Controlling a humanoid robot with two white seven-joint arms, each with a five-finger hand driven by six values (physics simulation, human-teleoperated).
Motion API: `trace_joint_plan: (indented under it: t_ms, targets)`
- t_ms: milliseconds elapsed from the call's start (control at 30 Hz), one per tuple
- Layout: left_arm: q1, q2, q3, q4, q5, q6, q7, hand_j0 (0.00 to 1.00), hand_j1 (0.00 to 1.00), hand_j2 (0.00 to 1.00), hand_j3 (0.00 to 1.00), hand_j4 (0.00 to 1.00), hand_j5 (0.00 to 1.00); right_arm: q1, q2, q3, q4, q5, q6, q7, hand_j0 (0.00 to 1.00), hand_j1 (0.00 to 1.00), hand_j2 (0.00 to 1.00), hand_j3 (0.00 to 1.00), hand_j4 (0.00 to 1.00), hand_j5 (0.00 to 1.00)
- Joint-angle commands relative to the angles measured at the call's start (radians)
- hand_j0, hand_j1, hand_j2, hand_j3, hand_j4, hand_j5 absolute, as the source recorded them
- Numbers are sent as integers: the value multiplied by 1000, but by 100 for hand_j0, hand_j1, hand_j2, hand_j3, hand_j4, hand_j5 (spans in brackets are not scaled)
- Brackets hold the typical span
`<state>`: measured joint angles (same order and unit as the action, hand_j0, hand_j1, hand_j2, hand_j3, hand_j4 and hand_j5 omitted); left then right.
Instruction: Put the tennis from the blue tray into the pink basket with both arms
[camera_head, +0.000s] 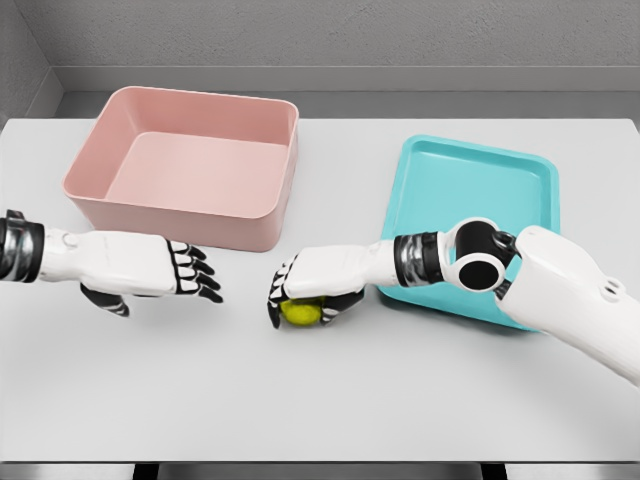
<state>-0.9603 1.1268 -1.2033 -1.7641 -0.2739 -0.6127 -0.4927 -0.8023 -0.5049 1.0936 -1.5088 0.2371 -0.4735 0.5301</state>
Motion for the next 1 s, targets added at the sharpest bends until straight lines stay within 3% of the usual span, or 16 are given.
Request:
trace_joint_plan:
  t_ms: [0, 67, 467, 567, 767, 900, 933, 967]
  targets:
    - [-2, 11, 4, 0, 5, 2, 0, 100, 100, 100, 100, 100, 100, 0, 0, 0, 4, -6, 3, 1, 60, 60, 60, 60, 60, 60]
    - [-2, 11, 4, 0, 5, 2, 0, 100, 100, 100, 100, 100, 100, 0, 0, 0, 4, -7, 23, -5, 100, 100, 100, 100, 100, 100]
    - [-5, 34, 45, 0, 16, 2, 10, 100, 100, 100, 100, 100, 100, 0, 0, 0, 2, -7, 24, 1, 100, 100, 100, 100, 100, 100]
    - [-3, 30, 50, 0, 28, 2, 140, 100, 100, 100, 100, 100, 100, -20, -14, -9, -7, -9, 12, -5, 100, 100, 100, 100, 100, 100]
    - [0, 30, 36, 0, 28, 2, 154, 100, 100, 100, 100, 100, 100, -44, -267, -138, -21, -16, -99, -9, 100, 100, 100, 100, 100, 100]
    - [0, -128, 36, 0, 15, 2, 209, 100, 100, 100, 100, 100, 100, -35, -394, -250, -16, -13, -100, -2, 100, 100, 100, 100, 100, 100]
    - [0, -151, 34, 0, 10, 2, 209, 100, 100, 100, 100, 100, 100, -29, -412, -270, -14, -15, -100, -35, 100, 100, 100, 100, 100, 100]
    - [0, -179, 34, 0, -16, 2, 209, 100, 100, 100, 100, 100, 100, -20, -412, -279, -10, -15, -100, -142, 100, 100, 100, 100, 100, 100]
